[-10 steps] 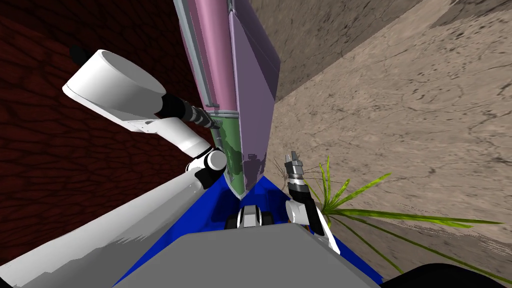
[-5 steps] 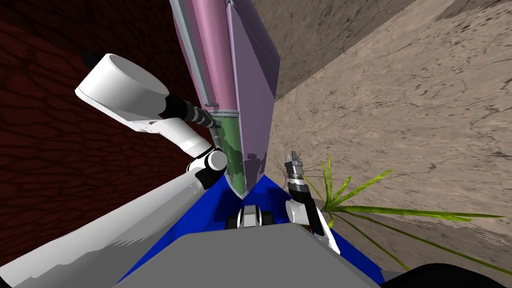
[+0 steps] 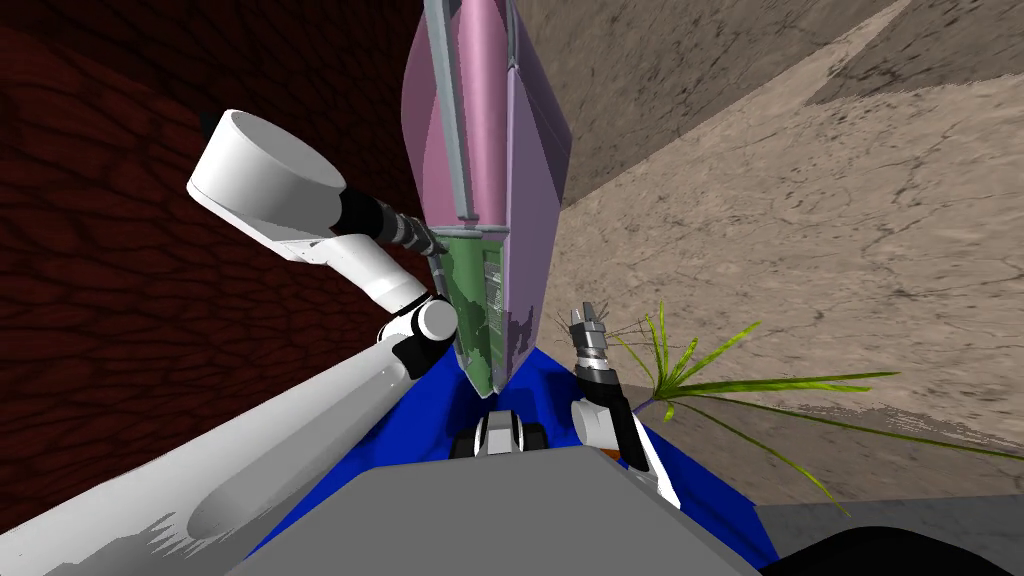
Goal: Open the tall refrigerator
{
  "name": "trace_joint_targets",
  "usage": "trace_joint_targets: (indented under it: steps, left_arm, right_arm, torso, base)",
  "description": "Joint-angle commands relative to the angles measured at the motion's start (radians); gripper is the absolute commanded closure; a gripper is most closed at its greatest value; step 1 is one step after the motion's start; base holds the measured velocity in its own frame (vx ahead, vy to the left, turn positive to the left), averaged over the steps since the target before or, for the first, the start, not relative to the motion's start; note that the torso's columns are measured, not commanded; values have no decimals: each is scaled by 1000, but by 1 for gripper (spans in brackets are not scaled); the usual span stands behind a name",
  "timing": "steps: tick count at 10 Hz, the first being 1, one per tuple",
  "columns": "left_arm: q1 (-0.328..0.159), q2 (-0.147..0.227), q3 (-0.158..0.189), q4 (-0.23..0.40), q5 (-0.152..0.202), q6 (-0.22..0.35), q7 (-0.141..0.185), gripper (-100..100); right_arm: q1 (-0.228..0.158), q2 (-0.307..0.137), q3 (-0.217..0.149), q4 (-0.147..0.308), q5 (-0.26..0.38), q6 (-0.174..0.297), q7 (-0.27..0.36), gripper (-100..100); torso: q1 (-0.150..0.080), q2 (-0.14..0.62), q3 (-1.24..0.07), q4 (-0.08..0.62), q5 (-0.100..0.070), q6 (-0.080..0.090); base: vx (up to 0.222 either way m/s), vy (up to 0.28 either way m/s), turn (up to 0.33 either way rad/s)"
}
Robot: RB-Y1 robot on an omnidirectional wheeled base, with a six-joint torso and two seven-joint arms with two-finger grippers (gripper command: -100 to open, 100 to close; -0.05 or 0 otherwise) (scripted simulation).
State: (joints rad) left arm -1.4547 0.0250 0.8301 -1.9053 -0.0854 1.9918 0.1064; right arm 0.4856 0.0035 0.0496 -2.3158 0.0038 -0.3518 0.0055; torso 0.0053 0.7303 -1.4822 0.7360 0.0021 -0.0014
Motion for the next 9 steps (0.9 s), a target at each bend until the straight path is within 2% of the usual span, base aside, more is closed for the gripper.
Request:
trace_joint_targets:
  steps: [1,2,4,5,7,9]
  left_arm:
    - [-19,-16,12,24,31,-1,-11,100]
    - [-19,-16,12,24,31,-1,-11,100]
    - [-36,-32,23,46,61,5,-21,100]
    - [-36,-32,23,46,61,5,-21,100]
    - [-53,-49,34,69,91,11,-31,100]
    - [-53,-49,31,61,89,11,-30,100]
  right_arm:
    - [0,0,0,0,0,0,0,0]
    - [0,0,0,0,0,0,0,0]
    - [0,0,0,0,0,0,0,0]
    - [0,0,0,0,0,0,0,0]
    - [0,0,0,0,0,0,0,0]
    - [0,0,0,0,0,0,0,0]
  torso:
    - [-2,0,0,-1,-1,1]
    - [-1,0,0,-1,-1,2]
    - [-8,2,2,-2,-2,2]
    - [-2,3,2,0,-1,2]
    - [-6,2,2,-1,-2,2]
    - [-3,6,5,-1,0,0]
  base:
    - [-120,350,-89]
    - [-91,269,-42]
    - [-107,303,-52]
    - [-70,287,-60]
    - [-67,294,-52]
    - [-80,218,-33]
